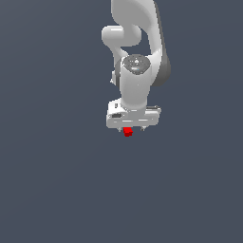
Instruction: Lift up the red cube by 0.2 meters.
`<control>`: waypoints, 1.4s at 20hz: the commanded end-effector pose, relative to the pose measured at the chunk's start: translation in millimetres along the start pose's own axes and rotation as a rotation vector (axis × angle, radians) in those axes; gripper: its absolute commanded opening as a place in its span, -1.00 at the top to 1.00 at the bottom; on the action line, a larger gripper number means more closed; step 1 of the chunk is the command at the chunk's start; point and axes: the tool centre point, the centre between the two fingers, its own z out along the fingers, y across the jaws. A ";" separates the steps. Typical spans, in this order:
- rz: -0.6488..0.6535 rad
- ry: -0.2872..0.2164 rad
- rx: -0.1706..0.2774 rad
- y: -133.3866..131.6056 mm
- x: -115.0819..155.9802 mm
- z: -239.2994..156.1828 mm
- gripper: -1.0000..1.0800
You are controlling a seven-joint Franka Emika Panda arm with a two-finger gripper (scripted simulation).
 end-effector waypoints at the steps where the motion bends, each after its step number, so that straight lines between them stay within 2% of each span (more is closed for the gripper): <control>1: 0.000 0.000 0.000 0.0 0.0 0.0 -0.92; 11: -0.039 -0.001 -0.002 -1.4 -14.8 23.1 -0.92; 28: -0.216 -0.008 -0.014 1.1 -81.2 130.7 -0.92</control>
